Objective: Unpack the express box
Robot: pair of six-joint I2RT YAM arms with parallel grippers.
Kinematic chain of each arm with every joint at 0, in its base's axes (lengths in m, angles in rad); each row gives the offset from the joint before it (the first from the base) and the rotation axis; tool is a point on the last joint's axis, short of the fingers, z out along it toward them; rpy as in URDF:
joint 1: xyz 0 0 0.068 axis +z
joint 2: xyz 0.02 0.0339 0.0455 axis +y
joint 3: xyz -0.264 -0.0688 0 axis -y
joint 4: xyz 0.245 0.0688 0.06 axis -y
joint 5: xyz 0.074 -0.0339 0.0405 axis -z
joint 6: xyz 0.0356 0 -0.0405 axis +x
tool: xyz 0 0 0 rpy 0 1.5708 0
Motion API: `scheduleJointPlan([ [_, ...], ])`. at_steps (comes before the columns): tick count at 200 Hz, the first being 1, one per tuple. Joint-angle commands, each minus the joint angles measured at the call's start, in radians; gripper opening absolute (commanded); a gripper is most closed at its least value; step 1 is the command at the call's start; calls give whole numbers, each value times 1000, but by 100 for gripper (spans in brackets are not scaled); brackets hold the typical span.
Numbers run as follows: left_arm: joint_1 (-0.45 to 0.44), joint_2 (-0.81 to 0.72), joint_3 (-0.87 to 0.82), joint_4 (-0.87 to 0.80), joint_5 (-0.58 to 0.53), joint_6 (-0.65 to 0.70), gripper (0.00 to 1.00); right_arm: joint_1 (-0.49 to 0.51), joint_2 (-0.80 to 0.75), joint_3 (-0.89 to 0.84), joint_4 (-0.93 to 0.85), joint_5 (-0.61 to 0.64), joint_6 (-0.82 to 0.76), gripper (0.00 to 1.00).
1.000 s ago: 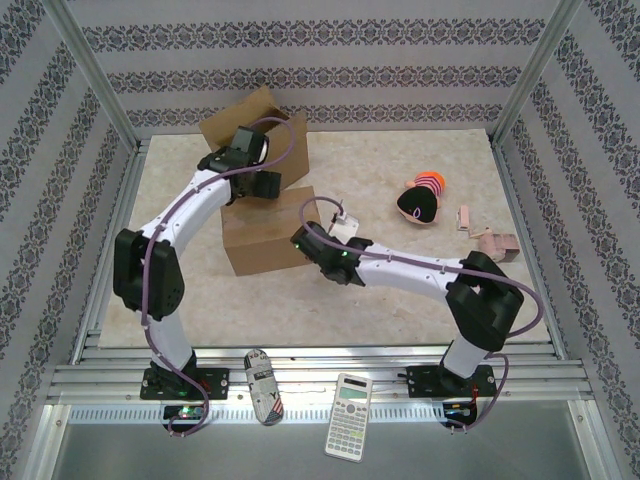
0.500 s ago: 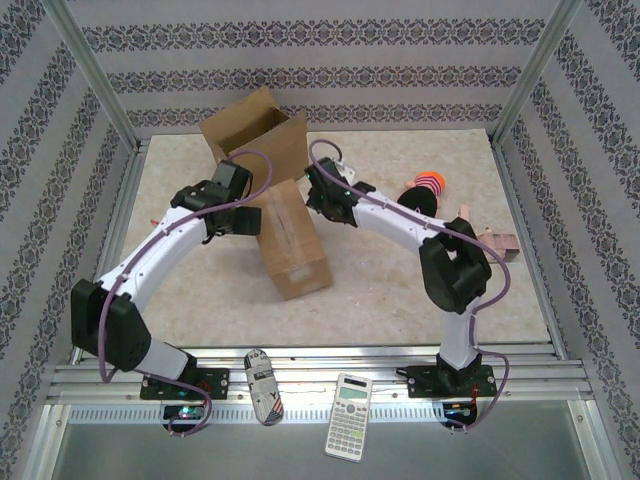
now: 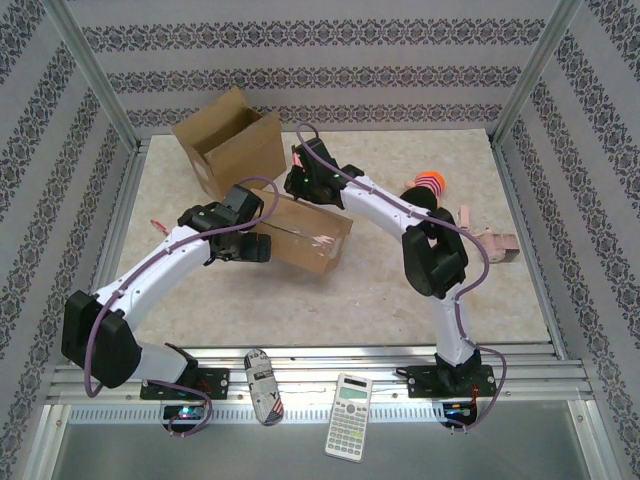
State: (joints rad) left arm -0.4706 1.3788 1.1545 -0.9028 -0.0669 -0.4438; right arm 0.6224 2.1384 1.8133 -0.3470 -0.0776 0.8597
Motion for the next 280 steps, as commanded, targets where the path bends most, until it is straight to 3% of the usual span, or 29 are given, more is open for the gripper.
scheduleJointPlan([
  [1,-10,-17,44,-29,-1,-22,90,-20,40,13,-30,-24,-20,0],
  [99,-10,33,248,-57,51,20,93,-128,72,68,-83,-1,-93,0],
  [151,-9,17,274,-55,0,23,94,-215,-153,-51,-105,-5,-215,0],
  [184,-4,14,293,-39,17,29,94,-277,-401,-238,-100,-189,-332,0],
  [242,7,10,337,11,109,43,92,-419,-818,-623,-78,-750,-360,0],
  [280,10,3,347,52,186,45,91,-429,-1042,-824,-64,-874,-326,0],
])
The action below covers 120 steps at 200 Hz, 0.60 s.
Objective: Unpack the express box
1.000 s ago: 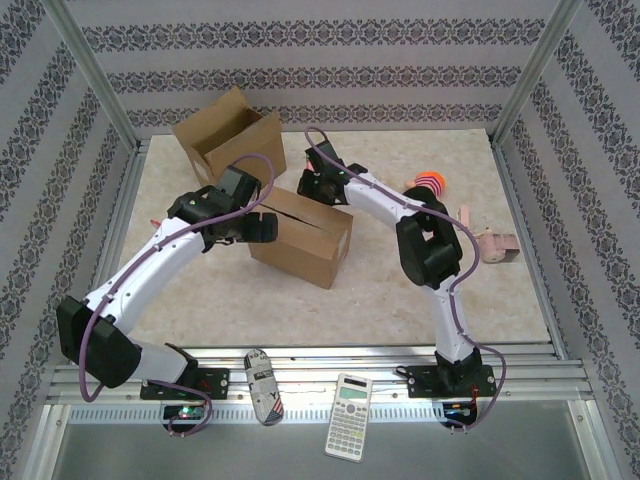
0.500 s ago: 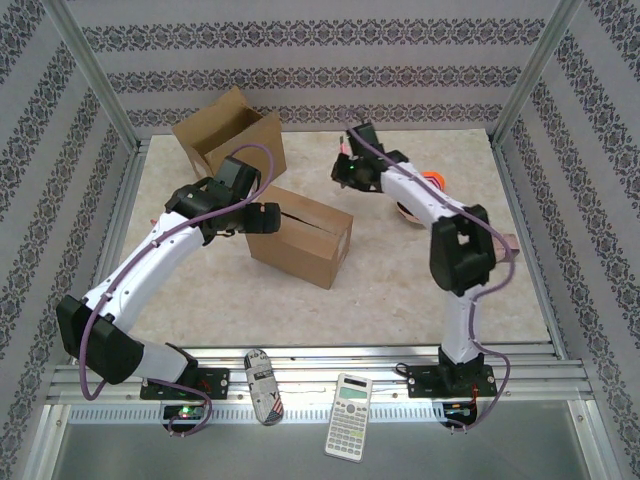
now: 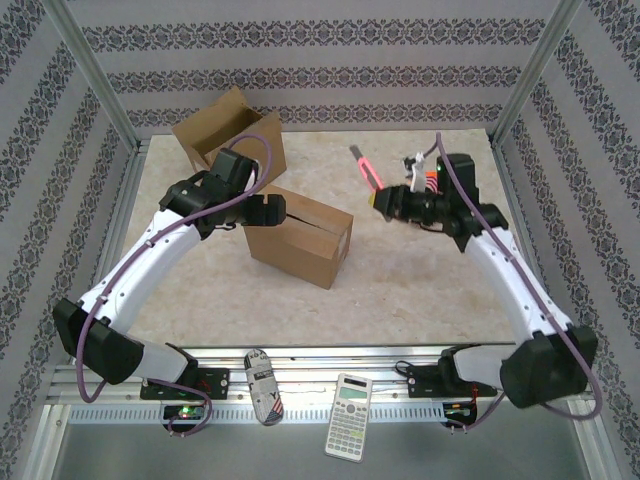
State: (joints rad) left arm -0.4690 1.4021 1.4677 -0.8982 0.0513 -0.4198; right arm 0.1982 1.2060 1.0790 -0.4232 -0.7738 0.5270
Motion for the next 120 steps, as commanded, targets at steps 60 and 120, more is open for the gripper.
scheduleJointPlan([
  [60,9,-17,78,161,279,-20,90,110,-236,-167,-68,-169,-15,0],
  [120,-28,112,263,39,204,-13,91,368,-121,25,-259,236,-134,0],
])
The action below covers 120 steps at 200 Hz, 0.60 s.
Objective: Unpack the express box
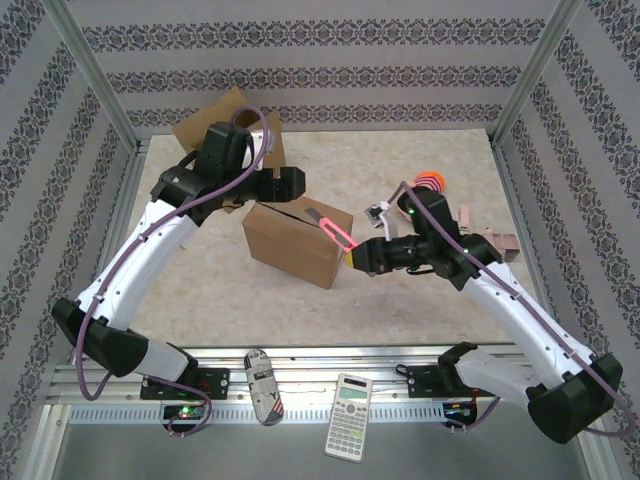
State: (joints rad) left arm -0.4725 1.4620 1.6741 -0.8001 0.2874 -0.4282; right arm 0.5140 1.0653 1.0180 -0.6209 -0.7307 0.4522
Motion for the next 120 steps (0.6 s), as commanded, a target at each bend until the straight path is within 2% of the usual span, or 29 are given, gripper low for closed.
scheduleJointPlan([
  [1,-26,54,59,-63,-34,-4,91,54,19,88,-62,197,-60,0],
  [32,-49,120,107,-145,-104,8,91,93,45,157,-73,267,-65,0],
  [84,-84,161,130,-167,-141,17,91,155,142,250,-109,333,-87,0],
  [120,-95,167,128,-179,-157,24,92,163,162,293,-111,389,-80,0],
])
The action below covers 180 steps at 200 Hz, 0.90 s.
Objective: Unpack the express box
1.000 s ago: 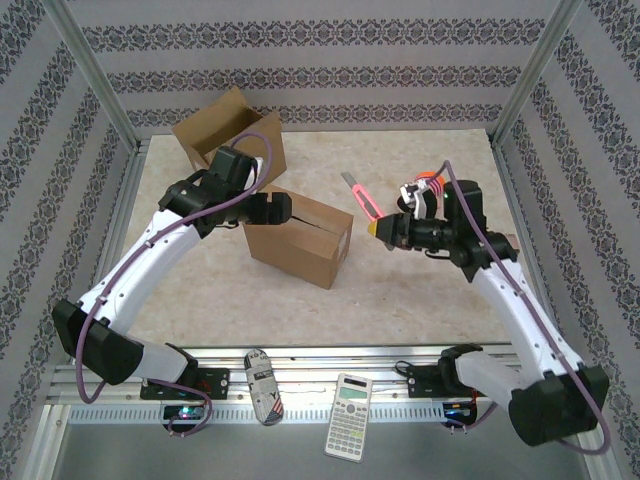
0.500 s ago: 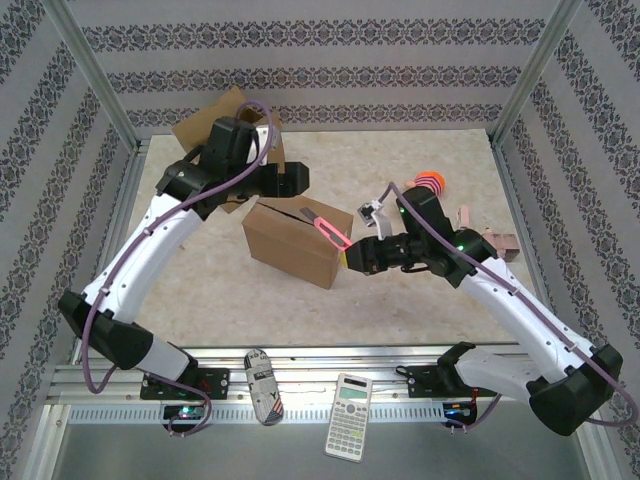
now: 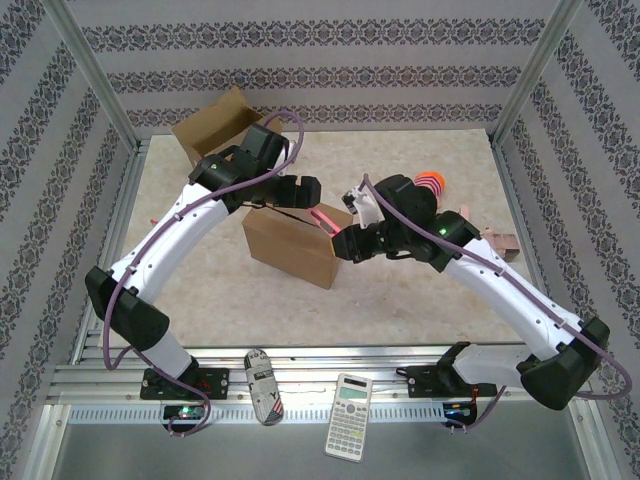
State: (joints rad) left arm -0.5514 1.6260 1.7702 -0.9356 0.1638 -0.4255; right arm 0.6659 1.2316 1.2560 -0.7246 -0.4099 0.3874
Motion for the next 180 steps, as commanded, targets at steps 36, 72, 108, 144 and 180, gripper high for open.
scheduleJointPlan([
  [36,-24,-2,4,-47,-47,27,92,11,-20,69,17,105,5,0],
  [72,-28,-10,-27,-40,-48,27,92,10,-30,69,45,123,25,0],
  [108,-31,-12,-49,-35,-44,26,92,9,-32,82,58,116,31,0],
  [144,-35,-15,-66,-29,-42,25,92,9,-32,90,67,108,36,0],
  [180,-39,-19,-75,-30,-43,25,92,4,-32,91,71,109,37,0],
])
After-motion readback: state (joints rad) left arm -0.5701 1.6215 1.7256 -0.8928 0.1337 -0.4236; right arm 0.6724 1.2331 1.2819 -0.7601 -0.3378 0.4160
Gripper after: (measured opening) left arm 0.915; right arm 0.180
